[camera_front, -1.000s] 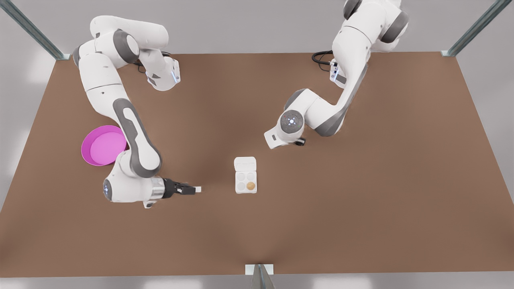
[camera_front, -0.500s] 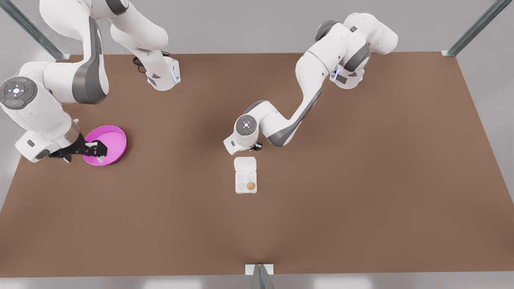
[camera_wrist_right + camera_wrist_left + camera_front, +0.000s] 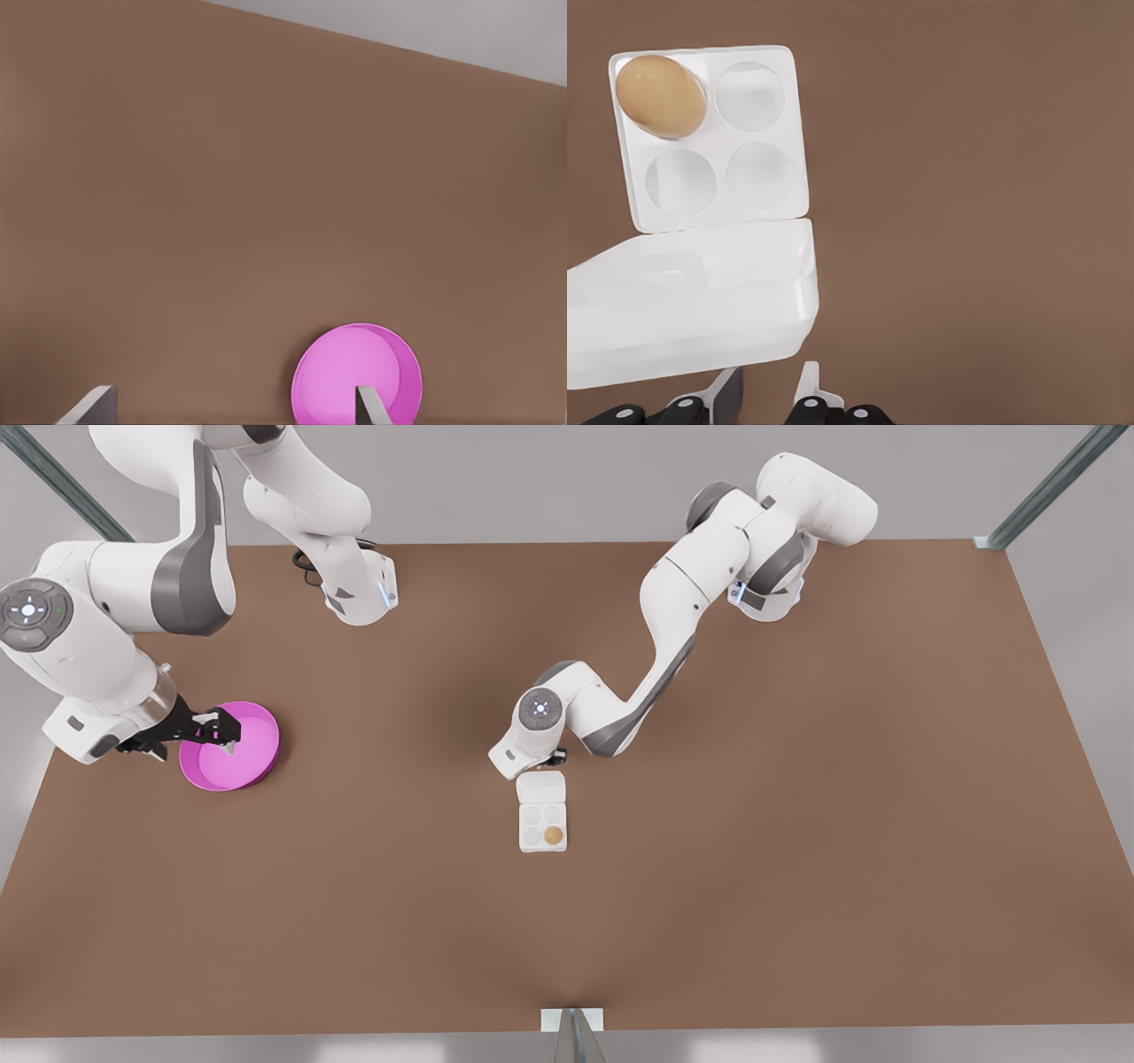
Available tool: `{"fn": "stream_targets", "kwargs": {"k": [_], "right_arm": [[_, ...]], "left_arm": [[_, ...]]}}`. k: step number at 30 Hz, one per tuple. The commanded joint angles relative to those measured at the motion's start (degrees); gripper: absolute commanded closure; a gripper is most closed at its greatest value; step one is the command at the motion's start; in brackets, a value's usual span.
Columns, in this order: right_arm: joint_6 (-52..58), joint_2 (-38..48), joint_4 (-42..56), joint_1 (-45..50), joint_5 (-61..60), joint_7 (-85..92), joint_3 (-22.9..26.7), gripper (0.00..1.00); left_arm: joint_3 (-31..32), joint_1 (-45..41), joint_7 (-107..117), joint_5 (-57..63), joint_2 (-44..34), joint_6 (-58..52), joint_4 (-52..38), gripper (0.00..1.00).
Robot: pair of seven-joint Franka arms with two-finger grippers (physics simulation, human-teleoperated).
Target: Pack egg into the box and close the box lid
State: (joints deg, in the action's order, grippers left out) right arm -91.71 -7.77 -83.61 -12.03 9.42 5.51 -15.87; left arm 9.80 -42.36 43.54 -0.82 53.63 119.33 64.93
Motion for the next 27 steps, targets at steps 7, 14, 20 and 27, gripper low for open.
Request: {"fn": "stream_targets", "kwargs": {"k": [7, 14, 20, 27], "right_arm": [[0.1, -0.1, 0.0, 0.3, -0.2, 4.2, 0.4, 0.00], [0.0, -0.4, 0.0, 0.5, -0.7, 4.7, 1.4, 0.00], [-0.2, -0.8, 0.0, 0.6, -0.7, 4.5, 1.4, 0.00], [-0.3, -1.0, 0.0, 0.6, -2.0, 4.9, 2.5, 0.00]], "left_arm": [[0.0, -0.6, 9.3, 0.0, 0.4, 3.5, 0.0, 0.52], [-0.2, -0.4, 8.9, 0.1, 2.3, 5.0, -3.1, 0.52], [-0.3, 1.7, 8.1, 0.0, 2.3, 7.5, -3.8, 0.52], [-0.1, 4.7, 8.0, -3.4, 2.7, 16.5, -4.4, 0.52]]}}
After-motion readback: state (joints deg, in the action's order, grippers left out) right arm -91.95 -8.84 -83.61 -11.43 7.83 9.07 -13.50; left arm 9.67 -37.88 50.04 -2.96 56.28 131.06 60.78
